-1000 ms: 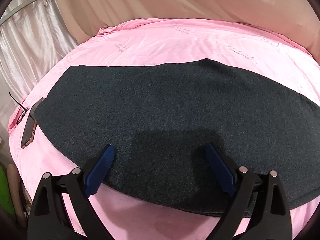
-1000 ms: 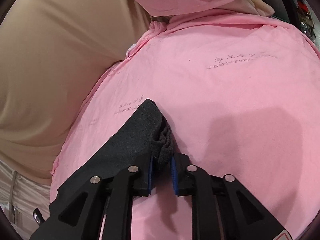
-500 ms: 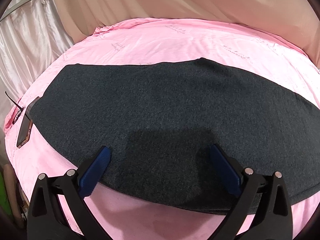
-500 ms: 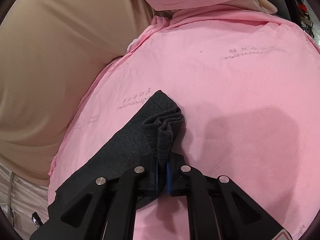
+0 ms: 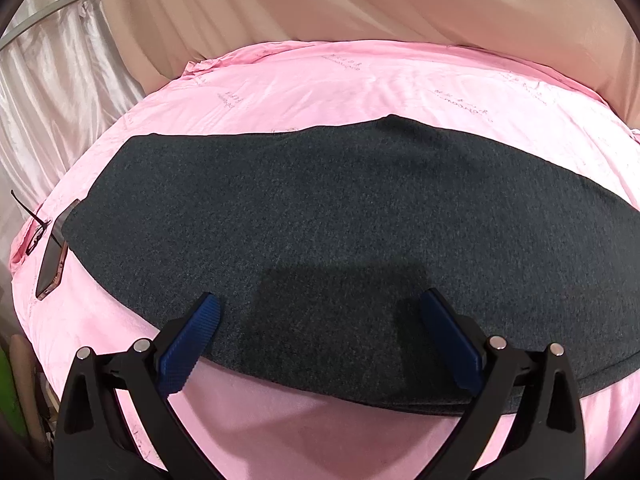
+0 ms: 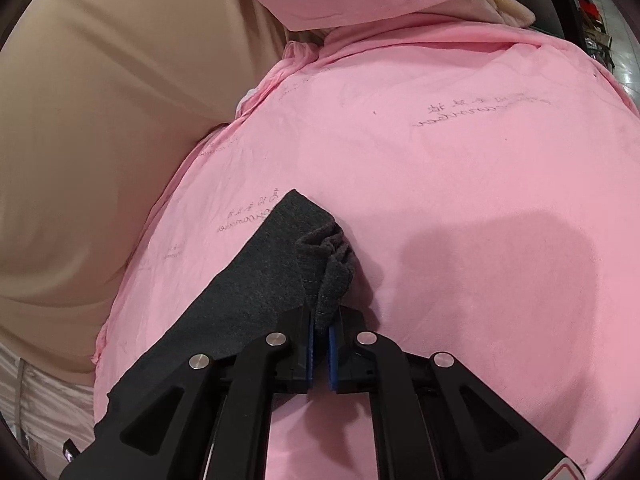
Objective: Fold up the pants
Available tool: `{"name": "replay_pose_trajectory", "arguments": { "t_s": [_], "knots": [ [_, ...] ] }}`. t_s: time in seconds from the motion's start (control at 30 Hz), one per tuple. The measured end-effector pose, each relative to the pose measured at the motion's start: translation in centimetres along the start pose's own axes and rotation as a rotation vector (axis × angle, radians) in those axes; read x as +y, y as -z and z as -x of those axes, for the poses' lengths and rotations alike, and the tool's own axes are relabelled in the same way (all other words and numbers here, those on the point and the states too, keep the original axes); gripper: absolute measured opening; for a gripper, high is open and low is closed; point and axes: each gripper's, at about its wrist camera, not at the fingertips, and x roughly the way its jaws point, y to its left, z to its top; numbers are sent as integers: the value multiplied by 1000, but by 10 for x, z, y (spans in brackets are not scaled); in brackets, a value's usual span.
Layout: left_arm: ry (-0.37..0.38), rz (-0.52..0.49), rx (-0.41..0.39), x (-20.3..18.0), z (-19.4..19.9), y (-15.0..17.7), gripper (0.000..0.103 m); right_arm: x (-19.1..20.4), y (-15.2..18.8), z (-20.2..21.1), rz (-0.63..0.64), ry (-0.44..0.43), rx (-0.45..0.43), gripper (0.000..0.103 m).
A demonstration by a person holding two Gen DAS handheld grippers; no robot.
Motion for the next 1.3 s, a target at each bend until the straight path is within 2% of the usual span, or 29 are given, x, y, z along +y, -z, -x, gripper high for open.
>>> {"name": "replay_pose_trajectory", "arguments": {
  "t_s": [0.03, 0.2, 0.3, 0.47, 0.6, 0.73, 0.87, 1.1, 1.3],
  "knots": [
    [0, 0, 1, 0, -1, 0, 98, 14, 2, 4, 30, -8, -13, 5],
    [7, 3, -3, 0, 0, 1, 98, 109, 16, 15, 201, -173, -22, 5],
    [26, 13, -8, 3, 0, 1, 98, 173, 35, 5, 299, -291, 34, 6],
    [63, 37, -23, 8, 1, 1, 98, 276, 92, -33, 477, -447, 174, 6],
    [88, 52, -30, 10, 0, 0, 98, 330, 144, -69, 587, -476, 288, 6],
    [105, 59, -33, 12, -1, 1, 98, 356, 192, -101, 652, -474, 403, 6],
    [99, 52, -28, 11, -2, 0, 98, 355, 222, -114, 678, -441, 461, 6],
    [63, 20, -6, 4, -6, 0, 98, 351, 243, -125, 701, -391, 488, 6],
    [59, 13, 1, 4, -7, 1, 98, 369, 257, -125, 776, -379, 490, 7]
  ]
}}
